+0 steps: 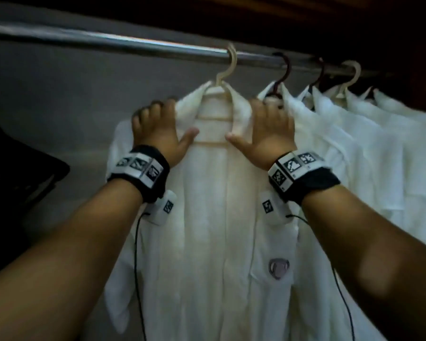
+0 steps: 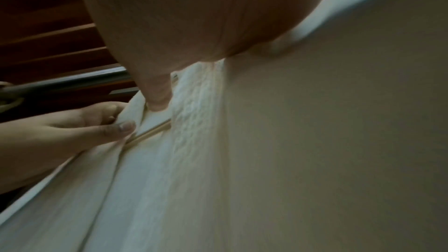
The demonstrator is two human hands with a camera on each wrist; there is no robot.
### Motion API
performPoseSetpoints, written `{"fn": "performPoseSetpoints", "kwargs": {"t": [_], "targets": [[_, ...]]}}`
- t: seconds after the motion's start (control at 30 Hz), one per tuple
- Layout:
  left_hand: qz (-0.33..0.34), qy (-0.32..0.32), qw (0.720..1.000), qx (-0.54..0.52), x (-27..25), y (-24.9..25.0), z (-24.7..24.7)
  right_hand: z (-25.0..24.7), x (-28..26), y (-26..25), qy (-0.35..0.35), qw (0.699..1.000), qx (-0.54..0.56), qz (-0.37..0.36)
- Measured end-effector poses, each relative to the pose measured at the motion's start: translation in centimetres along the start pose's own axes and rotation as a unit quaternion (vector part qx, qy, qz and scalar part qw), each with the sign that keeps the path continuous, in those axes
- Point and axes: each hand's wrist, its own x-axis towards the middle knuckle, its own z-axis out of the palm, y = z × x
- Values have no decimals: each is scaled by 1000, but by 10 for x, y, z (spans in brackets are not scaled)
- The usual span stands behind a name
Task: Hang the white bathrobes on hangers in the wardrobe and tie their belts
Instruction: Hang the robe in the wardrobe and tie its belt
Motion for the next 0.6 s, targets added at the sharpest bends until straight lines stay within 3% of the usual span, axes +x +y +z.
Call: {"fn": "performPoseSetpoints", "kwargs": {"t": [0.17,0.23,0.33,0.4,0.47,0.5,0.53,0.6], "targets": [[5,-59,994,-92,-70,-13,27,20,-90,24,-76,995,56,-39],[28,-75,986,-150,-137,-9,47,46,-155,37,-113,988,96,-36],[8,-168,966,-197,-264,5,73,82,-265,54,-134,972,192,-32],[10,-273,921,-277,-345,17,84,95,-326,61,-187,946,264,12],[0,-416,823,-388,-401,31,87,99,-367,68,-229,915,323,73],[-12,-480,774,-413,-417,41,87,99,-378,72,-232,913,326,85],[-23,-517,745,-421,-428,52,87,98,-384,77,-230,918,314,81],[-51,-522,741,-419,-432,75,91,97,-384,84,-232,927,287,65]]}}
